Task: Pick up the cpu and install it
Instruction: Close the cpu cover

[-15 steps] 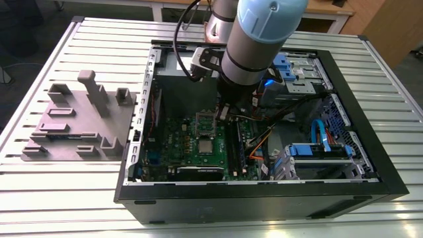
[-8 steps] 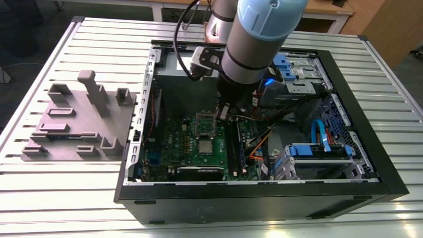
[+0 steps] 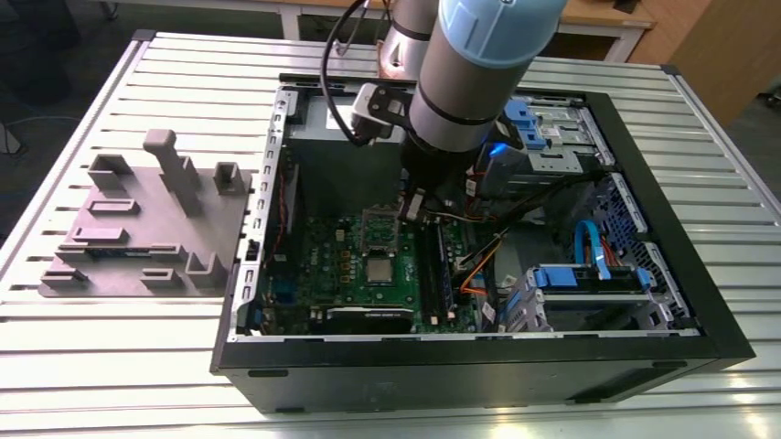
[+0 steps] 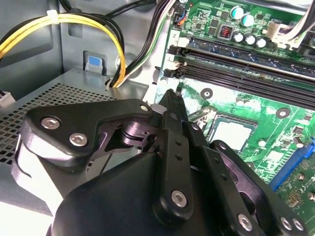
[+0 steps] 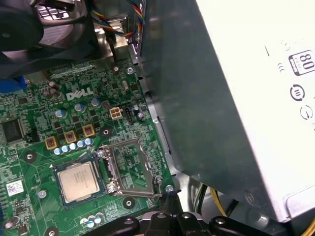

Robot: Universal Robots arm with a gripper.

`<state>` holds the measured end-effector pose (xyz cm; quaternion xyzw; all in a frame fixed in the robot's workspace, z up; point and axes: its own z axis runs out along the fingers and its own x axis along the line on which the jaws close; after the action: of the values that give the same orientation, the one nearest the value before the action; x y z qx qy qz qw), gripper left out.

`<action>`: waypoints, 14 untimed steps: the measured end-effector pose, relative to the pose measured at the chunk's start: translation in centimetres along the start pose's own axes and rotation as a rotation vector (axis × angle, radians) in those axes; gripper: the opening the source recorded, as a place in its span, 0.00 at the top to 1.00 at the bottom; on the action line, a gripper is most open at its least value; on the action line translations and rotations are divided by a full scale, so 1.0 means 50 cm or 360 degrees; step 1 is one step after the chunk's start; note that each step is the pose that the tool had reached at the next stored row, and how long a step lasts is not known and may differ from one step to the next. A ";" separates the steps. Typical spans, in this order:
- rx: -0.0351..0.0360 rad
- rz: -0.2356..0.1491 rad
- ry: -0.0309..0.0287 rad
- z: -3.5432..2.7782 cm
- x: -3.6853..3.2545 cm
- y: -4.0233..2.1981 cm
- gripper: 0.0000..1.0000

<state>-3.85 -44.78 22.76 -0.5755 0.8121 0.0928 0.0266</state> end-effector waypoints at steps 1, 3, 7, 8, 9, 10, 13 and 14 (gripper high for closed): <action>0.0001 0.0000 0.00038 -0.001 0.000 0.000 0.89; 0.0004 0.0001 0.00113 -0.001 0.000 0.000 0.89; 0.0008 0.0002 0.00238 -0.002 0.000 0.001 0.89; 0.0009 0.0002 0.00244 -0.003 0.000 0.001 0.89; 0.0009 0.0002 0.00245 -0.003 0.000 0.001 0.89; 0.0009 0.0002 0.00244 -0.002 0.000 0.001 0.89; 0.0009 0.0002 0.00245 -0.002 0.000 0.001 0.89; 0.0009 0.0002 0.00245 -0.002 0.000 0.001 0.89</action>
<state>-3.87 -44.79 22.88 -0.5757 0.8128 0.0862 0.0219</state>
